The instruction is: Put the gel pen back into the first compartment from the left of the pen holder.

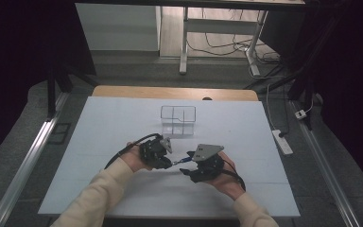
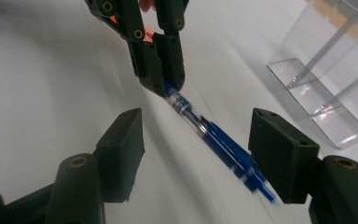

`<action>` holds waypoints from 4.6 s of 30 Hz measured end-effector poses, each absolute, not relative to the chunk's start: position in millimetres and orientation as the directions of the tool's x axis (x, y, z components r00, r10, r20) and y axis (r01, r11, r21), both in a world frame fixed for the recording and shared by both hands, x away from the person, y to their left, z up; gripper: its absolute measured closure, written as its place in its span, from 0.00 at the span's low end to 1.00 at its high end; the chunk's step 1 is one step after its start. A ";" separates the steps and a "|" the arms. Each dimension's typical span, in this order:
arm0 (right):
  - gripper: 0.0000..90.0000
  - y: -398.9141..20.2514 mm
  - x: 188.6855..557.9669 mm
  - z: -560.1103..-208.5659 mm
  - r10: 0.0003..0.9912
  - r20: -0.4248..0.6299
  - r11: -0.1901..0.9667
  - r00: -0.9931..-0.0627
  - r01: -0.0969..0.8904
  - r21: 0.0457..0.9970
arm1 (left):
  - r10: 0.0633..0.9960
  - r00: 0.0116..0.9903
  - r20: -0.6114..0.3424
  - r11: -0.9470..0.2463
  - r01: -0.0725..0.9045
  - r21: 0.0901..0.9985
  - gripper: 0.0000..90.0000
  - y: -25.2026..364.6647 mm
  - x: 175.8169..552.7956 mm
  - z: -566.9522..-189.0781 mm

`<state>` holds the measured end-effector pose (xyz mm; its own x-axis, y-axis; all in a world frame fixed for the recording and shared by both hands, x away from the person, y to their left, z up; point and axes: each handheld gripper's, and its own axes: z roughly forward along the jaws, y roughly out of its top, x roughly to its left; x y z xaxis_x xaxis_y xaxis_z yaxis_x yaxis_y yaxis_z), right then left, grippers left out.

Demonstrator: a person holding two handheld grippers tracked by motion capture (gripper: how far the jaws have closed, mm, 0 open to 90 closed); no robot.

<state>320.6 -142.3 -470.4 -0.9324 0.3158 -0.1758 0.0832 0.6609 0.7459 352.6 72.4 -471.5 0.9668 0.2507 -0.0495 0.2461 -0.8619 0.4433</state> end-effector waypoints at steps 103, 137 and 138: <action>0.88 -167.4 342.3 -453.1 0.433 -0.171 0.516 -0.885 0.088 0.852 | 0.708 0.706 -0.015 -0.455 0.472 0.755 0.31 226.0 262.1 -490.7; 0.88 -123.9 390.1 -416.1 0.483 -0.095 0.342 -0.871 0.087 0.936 | 0.710 0.703 -0.031 -0.448 0.486 0.750 0.30 229.4 265.4 -494.9; 0.88 -122.4 391.2 -416.0 0.483 -0.096 0.342 -0.870 0.087 0.936 | 0.711 0.703 -0.032 -0.448 0.486 0.750 0.30 229.7 265.5 -495.0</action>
